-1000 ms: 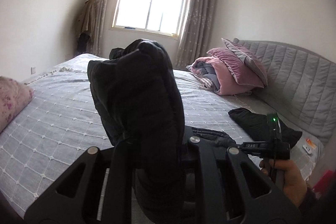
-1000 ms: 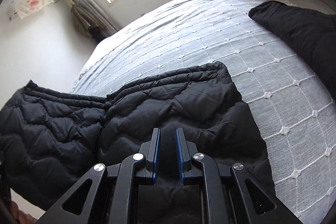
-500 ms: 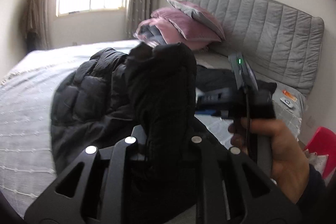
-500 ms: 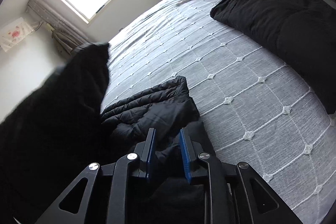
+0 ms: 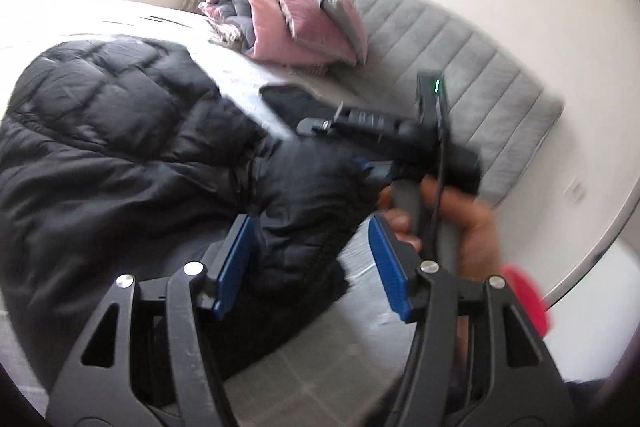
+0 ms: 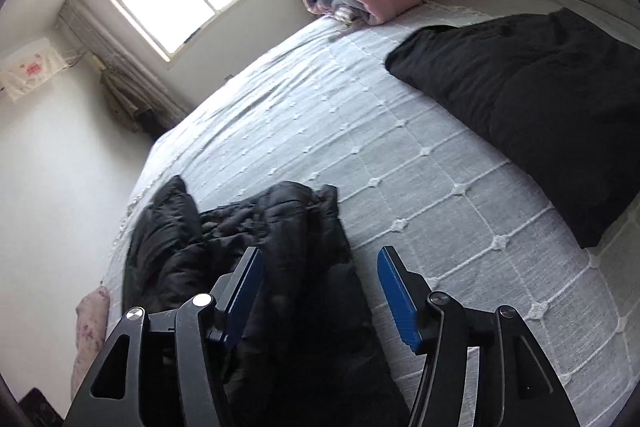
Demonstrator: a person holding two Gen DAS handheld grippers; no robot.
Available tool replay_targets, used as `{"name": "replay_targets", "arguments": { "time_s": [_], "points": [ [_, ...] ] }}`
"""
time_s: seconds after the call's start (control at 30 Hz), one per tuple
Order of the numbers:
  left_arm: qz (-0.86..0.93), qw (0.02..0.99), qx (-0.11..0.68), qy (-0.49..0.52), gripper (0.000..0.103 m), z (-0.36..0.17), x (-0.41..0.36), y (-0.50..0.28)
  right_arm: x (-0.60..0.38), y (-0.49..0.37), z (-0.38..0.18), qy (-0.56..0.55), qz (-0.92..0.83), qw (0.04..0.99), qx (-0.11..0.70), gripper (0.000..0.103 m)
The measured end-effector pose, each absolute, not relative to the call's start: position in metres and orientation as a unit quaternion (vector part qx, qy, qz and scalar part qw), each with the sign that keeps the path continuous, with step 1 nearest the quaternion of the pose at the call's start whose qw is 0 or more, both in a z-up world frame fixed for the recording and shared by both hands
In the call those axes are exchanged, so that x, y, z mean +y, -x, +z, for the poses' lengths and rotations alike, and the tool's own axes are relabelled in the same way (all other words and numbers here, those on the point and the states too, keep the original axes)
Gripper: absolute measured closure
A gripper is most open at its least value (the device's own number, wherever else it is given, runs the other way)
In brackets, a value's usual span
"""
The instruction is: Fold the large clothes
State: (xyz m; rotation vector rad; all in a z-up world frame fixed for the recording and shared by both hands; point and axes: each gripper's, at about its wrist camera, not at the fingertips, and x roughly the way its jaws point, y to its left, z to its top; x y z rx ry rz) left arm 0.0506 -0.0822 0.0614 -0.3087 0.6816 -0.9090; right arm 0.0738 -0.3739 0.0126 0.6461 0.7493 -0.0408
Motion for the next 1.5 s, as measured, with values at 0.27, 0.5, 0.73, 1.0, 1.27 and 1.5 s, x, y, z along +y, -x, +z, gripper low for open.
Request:
{"name": "replay_targets", "arguments": {
  "time_s": [0.27,0.5,0.73,1.0,1.27,1.5],
  "points": [
    [-0.308,0.868,0.341,0.187,0.035,0.077,-0.004,-0.075,-0.277,-0.066,0.061,-0.166,0.129,0.922,0.325,0.022],
    [-0.218,0.846,0.429,0.229,0.036,0.035,0.022,-0.102,-0.237,-0.108,0.026,-0.103,0.090,0.901,0.411,0.066],
    [-0.187,0.849,0.434,0.236,0.036,0.030,0.031,-0.102,-0.247,-0.073,0.057,-0.114,0.091,0.928,0.343,0.094],
    [-0.185,0.842,0.452,0.228,0.036,0.020,0.020,-0.106,-0.281,-0.039,0.064,-0.156,0.073,0.927,0.334,0.094],
    [-0.178,0.834,0.472,0.225,0.035,0.008,0.015,-0.114,-0.323,-0.059,0.001,-0.203,0.038,0.881,0.426,0.092],
    [-0.174,0.836,0.473,0.216,0.031,0.004,0.008,-0.114,-0.327,-0.065,-0.018,-0.202,0.035,0.866,0.457,0.088]
  ]
}}
